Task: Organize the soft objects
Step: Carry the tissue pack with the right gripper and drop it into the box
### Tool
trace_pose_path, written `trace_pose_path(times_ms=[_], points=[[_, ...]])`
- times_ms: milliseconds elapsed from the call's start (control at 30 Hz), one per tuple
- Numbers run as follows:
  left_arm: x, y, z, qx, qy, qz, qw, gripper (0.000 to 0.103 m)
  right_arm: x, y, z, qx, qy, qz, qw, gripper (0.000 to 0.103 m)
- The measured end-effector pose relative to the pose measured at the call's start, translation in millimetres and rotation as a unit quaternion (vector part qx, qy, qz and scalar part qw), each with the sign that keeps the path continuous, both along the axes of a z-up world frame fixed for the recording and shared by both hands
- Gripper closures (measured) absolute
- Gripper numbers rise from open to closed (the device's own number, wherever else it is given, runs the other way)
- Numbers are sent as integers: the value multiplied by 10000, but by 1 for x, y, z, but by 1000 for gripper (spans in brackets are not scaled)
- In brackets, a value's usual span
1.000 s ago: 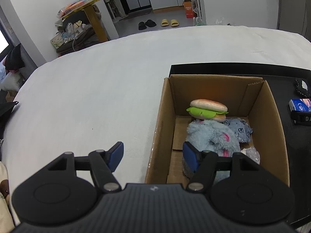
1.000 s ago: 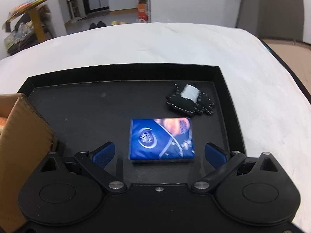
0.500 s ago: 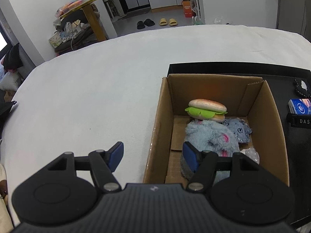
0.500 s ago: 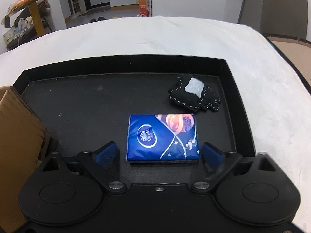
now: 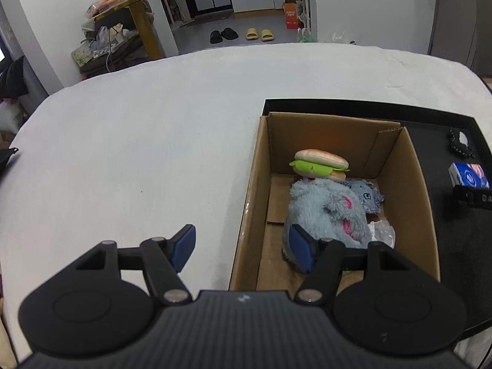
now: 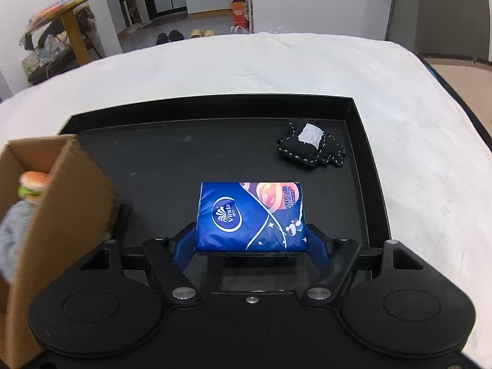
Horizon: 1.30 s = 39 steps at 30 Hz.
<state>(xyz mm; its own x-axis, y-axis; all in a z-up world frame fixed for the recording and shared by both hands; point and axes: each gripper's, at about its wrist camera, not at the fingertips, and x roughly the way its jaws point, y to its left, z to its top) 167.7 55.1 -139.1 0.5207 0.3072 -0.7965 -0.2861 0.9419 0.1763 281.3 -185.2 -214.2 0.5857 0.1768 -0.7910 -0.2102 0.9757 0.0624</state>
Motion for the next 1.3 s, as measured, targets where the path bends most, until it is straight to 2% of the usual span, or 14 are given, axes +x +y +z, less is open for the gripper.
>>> trace_pose_path(times_ms=[100,433,767,1100,1300], points=[[-6,0,5,-62,-94,-77,9999,38,-10,-5,12,188,99,68,9998,32],[-23,7,12,-377,-154,-160,9990,41,-43,3,63,476,-83,475,9977,32],[-33,27,14,-755,-92,-229,9968,53,-56,31,99,706,-112,835,9939,32],[-36,37,8,-1081,-168,-239,9937,61,-67,60,116,608,-134,1092,9921,32],[-35,41,0,-1275,-49,-307,9914,75,-76,80,118,634,40,1277,9898,32]])
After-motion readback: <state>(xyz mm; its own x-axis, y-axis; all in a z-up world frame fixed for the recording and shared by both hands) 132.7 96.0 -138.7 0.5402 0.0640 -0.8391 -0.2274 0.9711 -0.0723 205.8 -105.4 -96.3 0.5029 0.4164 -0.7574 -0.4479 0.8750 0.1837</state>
